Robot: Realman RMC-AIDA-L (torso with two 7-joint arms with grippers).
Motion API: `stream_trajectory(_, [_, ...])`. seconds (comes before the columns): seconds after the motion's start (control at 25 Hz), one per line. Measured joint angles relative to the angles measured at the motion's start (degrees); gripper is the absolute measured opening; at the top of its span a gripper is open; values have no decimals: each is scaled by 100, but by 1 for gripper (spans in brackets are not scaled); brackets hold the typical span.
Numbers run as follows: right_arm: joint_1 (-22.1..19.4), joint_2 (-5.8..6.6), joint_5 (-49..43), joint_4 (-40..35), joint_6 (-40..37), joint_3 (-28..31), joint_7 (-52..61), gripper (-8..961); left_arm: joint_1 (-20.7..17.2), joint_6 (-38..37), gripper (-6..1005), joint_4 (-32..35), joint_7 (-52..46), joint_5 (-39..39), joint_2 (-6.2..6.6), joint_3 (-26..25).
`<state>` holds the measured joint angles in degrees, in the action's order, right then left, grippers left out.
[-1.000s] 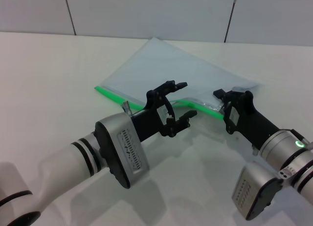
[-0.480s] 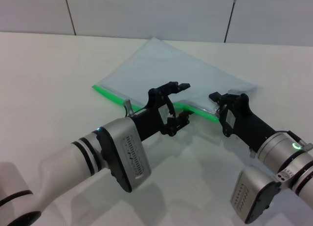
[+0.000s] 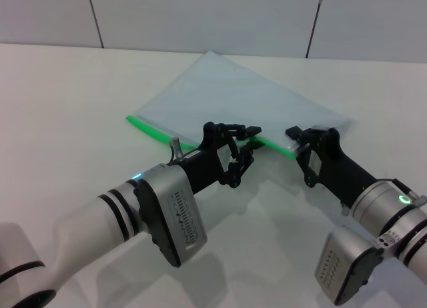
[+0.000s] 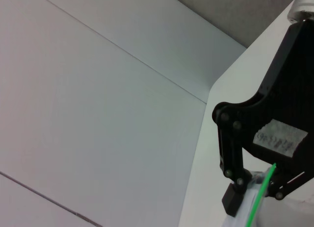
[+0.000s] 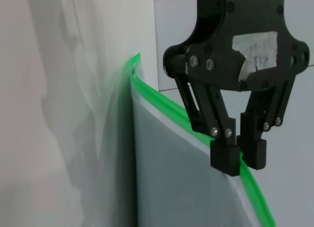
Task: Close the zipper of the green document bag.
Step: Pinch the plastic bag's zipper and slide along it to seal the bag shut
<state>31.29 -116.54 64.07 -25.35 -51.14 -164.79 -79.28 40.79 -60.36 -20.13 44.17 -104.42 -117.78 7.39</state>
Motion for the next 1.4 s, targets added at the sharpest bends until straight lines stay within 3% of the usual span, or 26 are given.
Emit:
stream_trajectory(0.08, [0, 0, 0, 10, 2, 0, 0, 47, -4, -2, 179, 0, 27, 0, 0, 0])
stream_trajectory(0.72, [-2, 11, -18, 30, 9, 0, 0, 47, 6, 46, 81, -9, 55, 3, 0, 0])
stream_trajectory(1.04, [0, 23, -21, 40, 15, -3, 123, 47, 5, 51, 95, -9, 23, 19, 0, -23])
stream_trajectory(1.4, [1, 35, -579, 390, -258, -2, 1018, 47, -35, 56, 110, 21, 6, 63, 7, -53])
